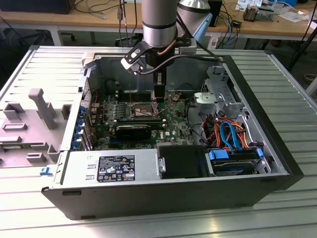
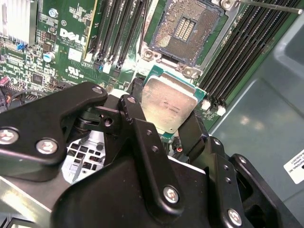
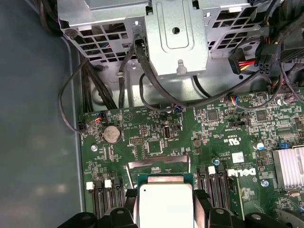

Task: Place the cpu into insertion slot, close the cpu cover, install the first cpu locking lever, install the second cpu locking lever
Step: 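Place the cpu into insertion slot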

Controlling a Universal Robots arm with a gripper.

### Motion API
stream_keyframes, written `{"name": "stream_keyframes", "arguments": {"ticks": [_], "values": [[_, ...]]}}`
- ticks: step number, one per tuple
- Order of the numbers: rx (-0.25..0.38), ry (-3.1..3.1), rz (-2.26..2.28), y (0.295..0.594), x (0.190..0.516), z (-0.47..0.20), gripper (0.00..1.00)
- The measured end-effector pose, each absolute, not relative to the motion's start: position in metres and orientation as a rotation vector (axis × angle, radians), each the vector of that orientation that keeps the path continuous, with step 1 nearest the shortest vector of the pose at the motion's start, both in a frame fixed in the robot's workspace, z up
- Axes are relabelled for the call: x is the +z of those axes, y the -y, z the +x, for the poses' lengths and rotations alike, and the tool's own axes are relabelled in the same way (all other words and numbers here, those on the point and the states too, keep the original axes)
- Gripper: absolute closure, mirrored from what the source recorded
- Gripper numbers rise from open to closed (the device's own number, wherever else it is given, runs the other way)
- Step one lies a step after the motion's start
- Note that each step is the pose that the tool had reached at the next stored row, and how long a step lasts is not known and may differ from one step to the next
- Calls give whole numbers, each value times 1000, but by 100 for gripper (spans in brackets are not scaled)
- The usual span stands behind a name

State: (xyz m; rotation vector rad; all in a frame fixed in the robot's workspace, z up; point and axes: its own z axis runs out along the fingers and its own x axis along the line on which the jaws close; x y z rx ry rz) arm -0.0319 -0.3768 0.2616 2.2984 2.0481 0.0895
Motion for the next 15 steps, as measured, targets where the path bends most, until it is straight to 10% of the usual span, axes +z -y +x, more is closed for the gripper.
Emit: {"name": "stream_keyframes", "arguments": {"ticks": [15], "values": [[90, -2048, 2298, 377, 262, -36, 45]]}}
